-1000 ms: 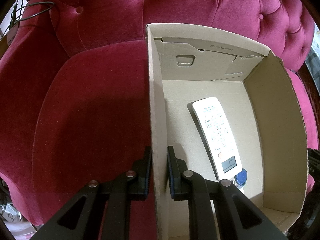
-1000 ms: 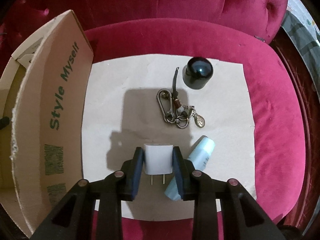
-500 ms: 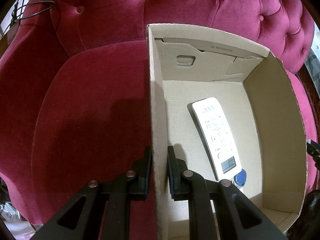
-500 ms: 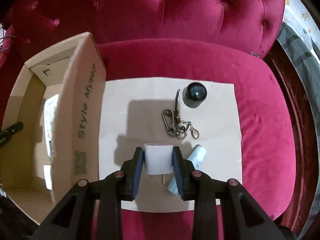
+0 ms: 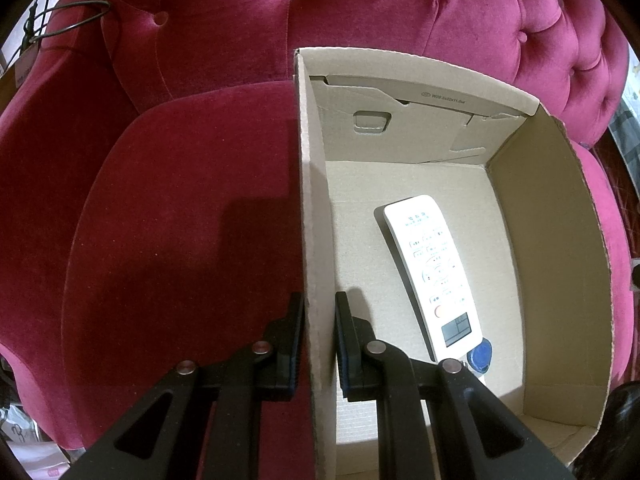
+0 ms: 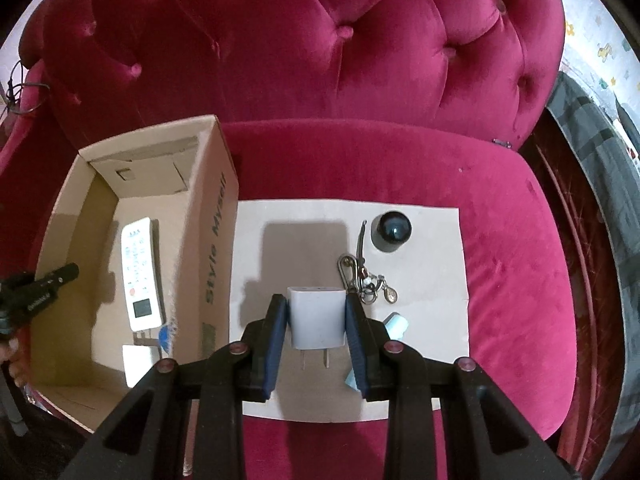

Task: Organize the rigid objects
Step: 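Lift the small charger with the right gripper and carry it toward the box, then lower the small charger into the box beside the remote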

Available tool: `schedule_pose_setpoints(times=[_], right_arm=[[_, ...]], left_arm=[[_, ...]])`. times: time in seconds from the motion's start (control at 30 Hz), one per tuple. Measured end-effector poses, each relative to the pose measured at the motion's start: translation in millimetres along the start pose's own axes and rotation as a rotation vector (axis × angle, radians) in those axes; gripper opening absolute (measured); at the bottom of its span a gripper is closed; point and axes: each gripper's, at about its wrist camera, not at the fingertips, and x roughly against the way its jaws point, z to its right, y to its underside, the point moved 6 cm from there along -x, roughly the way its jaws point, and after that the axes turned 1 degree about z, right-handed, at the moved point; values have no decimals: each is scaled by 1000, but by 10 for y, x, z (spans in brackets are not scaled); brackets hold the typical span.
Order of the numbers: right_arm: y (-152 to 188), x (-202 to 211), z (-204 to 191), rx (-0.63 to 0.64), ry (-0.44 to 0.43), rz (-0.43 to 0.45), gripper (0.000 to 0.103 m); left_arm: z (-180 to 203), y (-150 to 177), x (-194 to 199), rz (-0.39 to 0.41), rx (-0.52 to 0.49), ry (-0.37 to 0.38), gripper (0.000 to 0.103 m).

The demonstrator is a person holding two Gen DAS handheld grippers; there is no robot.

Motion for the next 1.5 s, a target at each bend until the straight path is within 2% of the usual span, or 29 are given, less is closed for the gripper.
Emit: schedule_pose_setpoints(times=[0.43,0.8,1.2,1.5], right_arm=[[-224,309,-303,50,-23,70,30],[-366,415,-653,92,-65,103,30],[-334,302,-1141,162,-122,79,30],[-206,71,-1439,207,-143,32,30]], left_arm=[[-8,2,1,0,-2,1,16],[-3,10,4,-1,-2,4,16],[0,8,5,-2,-1,7,16],[0,7,5,-2,0,7,16]])
